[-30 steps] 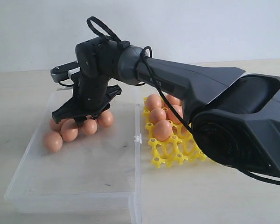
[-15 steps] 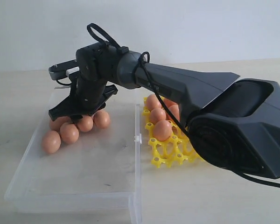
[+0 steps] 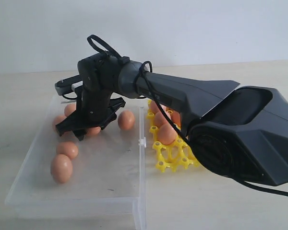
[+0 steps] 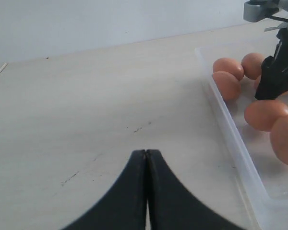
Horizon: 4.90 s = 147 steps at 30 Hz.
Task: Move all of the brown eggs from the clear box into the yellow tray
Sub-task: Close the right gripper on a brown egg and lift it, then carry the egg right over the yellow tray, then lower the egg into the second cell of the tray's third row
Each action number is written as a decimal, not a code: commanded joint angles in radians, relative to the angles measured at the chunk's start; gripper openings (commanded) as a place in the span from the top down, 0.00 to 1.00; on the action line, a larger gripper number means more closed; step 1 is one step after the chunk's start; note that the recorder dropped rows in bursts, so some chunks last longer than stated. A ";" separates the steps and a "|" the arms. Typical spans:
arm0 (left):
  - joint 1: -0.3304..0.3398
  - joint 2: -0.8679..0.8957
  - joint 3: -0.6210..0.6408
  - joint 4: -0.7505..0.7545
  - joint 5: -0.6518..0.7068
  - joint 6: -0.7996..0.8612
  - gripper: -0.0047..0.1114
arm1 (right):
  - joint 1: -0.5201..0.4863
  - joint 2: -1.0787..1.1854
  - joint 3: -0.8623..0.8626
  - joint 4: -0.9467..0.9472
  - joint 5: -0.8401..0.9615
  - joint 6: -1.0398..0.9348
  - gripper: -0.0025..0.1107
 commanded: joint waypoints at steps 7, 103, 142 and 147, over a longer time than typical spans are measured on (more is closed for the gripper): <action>-0.005 -0.006 -0.004 -0.005 -0.006 -0.003 0.96 | -0.004 -0.015 0.011 -0.018 0.015 -0.044 0.98; -0.005 -0.006 -0.004 -0.005 -0.006 -0.004 0.96 | -0.277 -0.779 1.647 0.212 -1.552 -0.207 0.75; -0.005 -0.006 -0.004 -0.005 -0.006 -0.004 0.96 | -0.277 -0.747 1.645 0.180 -1.527 -0.190 0.41; -0.005 -0.006 -0.004 -0.005 -0.006 -0.004 0.96 | -0.277 -0.747 1.645 0.180 -1.527 -0.190 0.41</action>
